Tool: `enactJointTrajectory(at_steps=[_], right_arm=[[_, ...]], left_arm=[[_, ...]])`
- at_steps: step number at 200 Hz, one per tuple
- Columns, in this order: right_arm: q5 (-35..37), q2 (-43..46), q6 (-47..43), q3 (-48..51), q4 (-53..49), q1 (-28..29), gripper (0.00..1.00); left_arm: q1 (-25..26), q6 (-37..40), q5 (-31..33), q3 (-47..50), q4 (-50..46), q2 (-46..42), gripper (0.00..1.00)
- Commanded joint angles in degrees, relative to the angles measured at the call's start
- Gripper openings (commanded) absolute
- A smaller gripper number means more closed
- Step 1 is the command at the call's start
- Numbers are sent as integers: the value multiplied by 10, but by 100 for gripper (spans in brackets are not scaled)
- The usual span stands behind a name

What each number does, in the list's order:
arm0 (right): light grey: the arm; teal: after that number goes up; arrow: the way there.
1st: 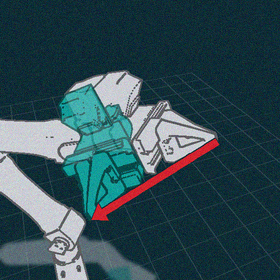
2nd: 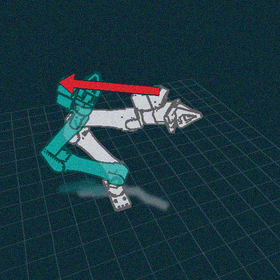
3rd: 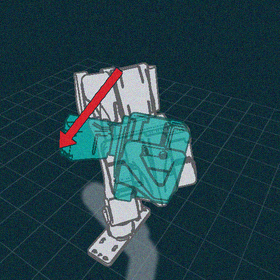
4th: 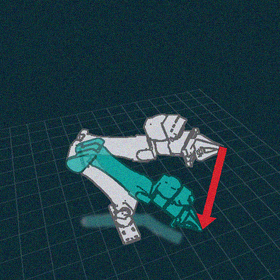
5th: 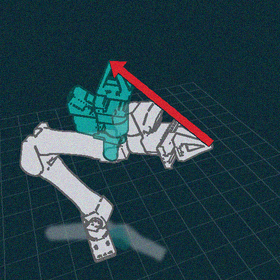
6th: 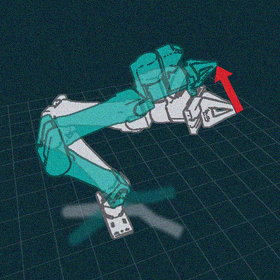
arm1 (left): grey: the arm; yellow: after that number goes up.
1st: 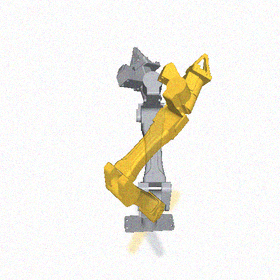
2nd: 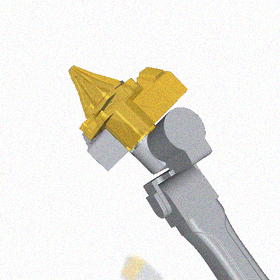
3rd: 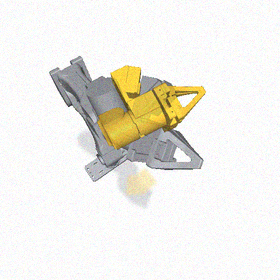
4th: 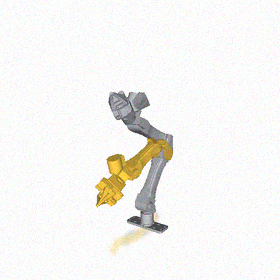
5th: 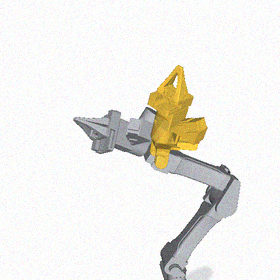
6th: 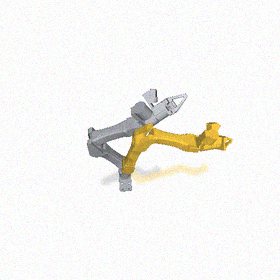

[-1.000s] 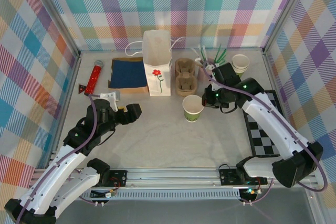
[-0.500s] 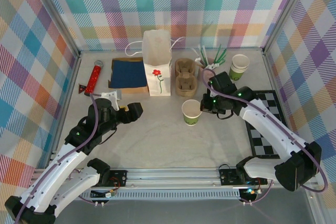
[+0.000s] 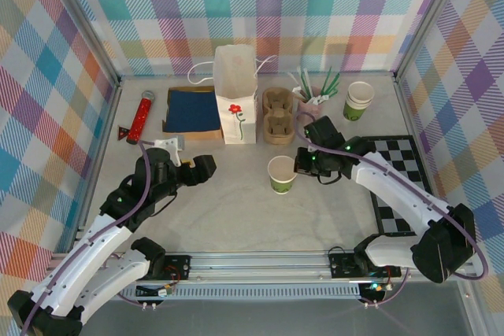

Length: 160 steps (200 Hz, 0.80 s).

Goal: Pack the takeout coffee

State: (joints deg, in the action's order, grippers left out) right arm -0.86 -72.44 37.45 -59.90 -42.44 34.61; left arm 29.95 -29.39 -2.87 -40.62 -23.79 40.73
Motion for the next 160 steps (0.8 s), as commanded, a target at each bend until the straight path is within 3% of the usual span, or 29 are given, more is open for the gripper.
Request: enactJointTrajectory(at_steps=[1, 160], right_arm=[[13, -5, 15, 11, 27, 5, 0], [43, -38, 32, 47, 98, 5, 3]], left_arm=[[9, -9, 9, 8, 13, -2, 87], [19, -8, 23, 10, 3, -11, 86]])
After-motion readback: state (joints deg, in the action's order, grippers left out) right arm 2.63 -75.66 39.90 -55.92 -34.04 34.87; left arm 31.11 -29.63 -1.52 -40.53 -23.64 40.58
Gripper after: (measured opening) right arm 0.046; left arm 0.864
